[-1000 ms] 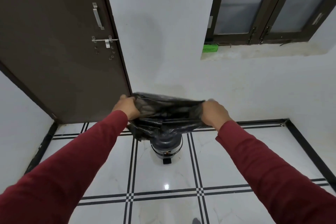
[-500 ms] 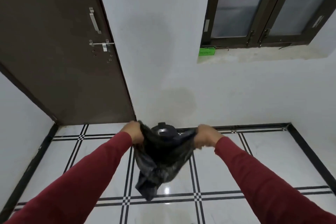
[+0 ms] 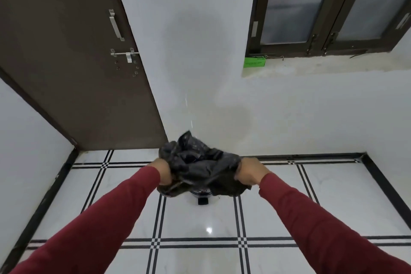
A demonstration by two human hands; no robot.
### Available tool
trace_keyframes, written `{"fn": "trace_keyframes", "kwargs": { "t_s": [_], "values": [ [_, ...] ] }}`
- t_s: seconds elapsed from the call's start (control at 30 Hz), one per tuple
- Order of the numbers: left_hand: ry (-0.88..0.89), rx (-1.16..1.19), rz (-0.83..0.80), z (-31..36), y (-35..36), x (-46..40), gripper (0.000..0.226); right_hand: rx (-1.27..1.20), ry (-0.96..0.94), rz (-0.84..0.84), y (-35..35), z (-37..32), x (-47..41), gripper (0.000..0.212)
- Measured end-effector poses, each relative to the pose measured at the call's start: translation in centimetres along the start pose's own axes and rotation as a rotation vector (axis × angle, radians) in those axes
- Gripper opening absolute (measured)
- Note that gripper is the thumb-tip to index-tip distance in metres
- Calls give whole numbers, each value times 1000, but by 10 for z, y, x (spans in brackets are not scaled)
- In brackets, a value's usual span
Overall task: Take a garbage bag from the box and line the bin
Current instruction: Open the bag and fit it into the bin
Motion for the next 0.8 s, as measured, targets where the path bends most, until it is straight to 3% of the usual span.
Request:
{"fn": "trace_keyframes", "kwargs": {
  "t_s": [0.13,0.27,0.33,0.4,0.43,0.47,0.53,0.6,0.67,0.73,0.8],
  "values": [
    [-62,425,258,-13,-51,2,24,-569,24,57,-66,6,4,28],
    [-91,568,781,-29,-112,29,37,-1049,-11,234,-113,9,18,27],
    [-73,540,982,-24,-117,50,41,-1087,-39,500,-127,9,31,30],
    [-39,447,1094,-18,-109,62,45,-856,-127,823,-130,3,46,40],
    [-37,386,1048,-17,-98,57,49,-664,-195,872,-122,-9,48,41],
    [-43,318,932,-19,-80,41,52,-464,-254,811,-105,-24,38,41],
    [-71,217,591,-34,-33,4,60,-186,-277,520,-58,-38,6,39],
    [-83,279,313,-53,7,-17,65,-93,-175,260,-23,-32,-18,33],
    [-105,391,196,-71,24,-27,67,-182,-68,43,-4,-26,-32,31],
    [-99,405,163,-87,25,-39,64,-479,-11,-133,7,-33,-41,35],
    [-55,418,144,-94,18,-50,50,-755,7,-179,5,-41,-46,40]
  ]
}}
Point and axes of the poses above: each hand's wrist, its own x-axis away from the middle knuckle, its own y-axis out of the palm, z = x × y, the point moved 10 cm from there along -x, towards the middle knuckle, and after that the axes turned 3 degrees about y, right-handed, at the moved point
